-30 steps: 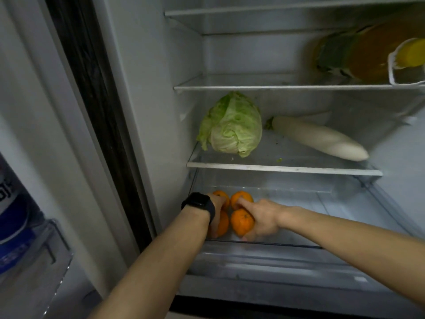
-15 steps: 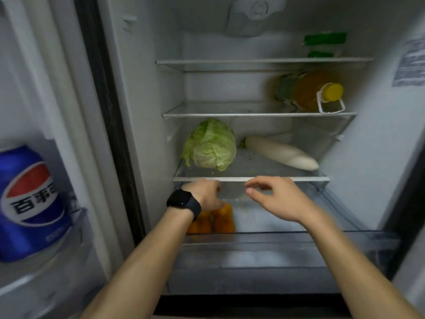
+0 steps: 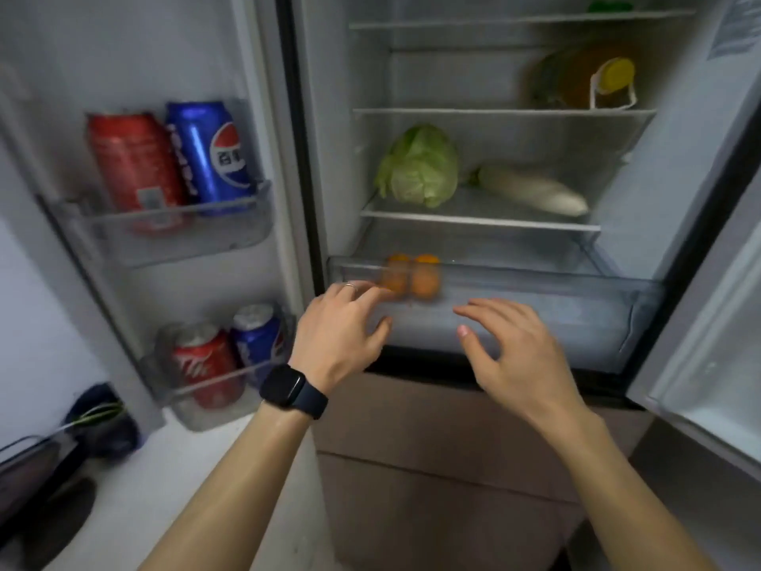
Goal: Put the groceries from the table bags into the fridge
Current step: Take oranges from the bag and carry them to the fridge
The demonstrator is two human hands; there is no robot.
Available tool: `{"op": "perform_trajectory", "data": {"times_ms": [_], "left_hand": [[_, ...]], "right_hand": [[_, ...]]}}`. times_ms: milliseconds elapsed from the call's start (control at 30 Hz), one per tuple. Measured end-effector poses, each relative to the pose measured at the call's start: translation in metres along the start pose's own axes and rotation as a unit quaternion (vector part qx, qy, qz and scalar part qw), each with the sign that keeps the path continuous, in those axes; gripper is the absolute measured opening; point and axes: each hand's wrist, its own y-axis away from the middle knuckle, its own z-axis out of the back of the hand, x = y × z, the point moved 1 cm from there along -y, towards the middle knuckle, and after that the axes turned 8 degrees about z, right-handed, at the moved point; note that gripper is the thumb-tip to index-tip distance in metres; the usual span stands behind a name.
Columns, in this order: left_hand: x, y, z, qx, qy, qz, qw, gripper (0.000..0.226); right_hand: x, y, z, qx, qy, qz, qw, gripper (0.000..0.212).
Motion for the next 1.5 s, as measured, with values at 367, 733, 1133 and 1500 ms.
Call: {"op": "perform_trajectory", "data": {"times_ms": [367, 733, 1133, 1500], "left_hand": [[0.139, 0.264, 0.080, 0.031, -0.097, 0.266, 0.958, 0.037], [0.273, 0.512, 0.241, -0.017, -0.179, 0.473, 0.862, 0.040], [0.415, 0.703, 0.371, -0.044, -0.179, 0.579, 0.794, 0.039], [0.556, 0.754, 0.383, -0.038, -0.152, 0.634, 0.757, 0.037]], "right_hand": [[0.196, 0.068, -0.095, 0.195, -0.123, 0.116, 0.966, 0.035], [0.485, 0.129, -0.174, 0.295, -0.228, 0.288, 0.882, 0.036], [0.748, 0.190, -0.235, 0.328, -0.304, 0.357, 0.820, 0.035], [0.876, 0.186, -0.344, 0.384, -0.302, 0.397, 0.777, 0.037]]}}
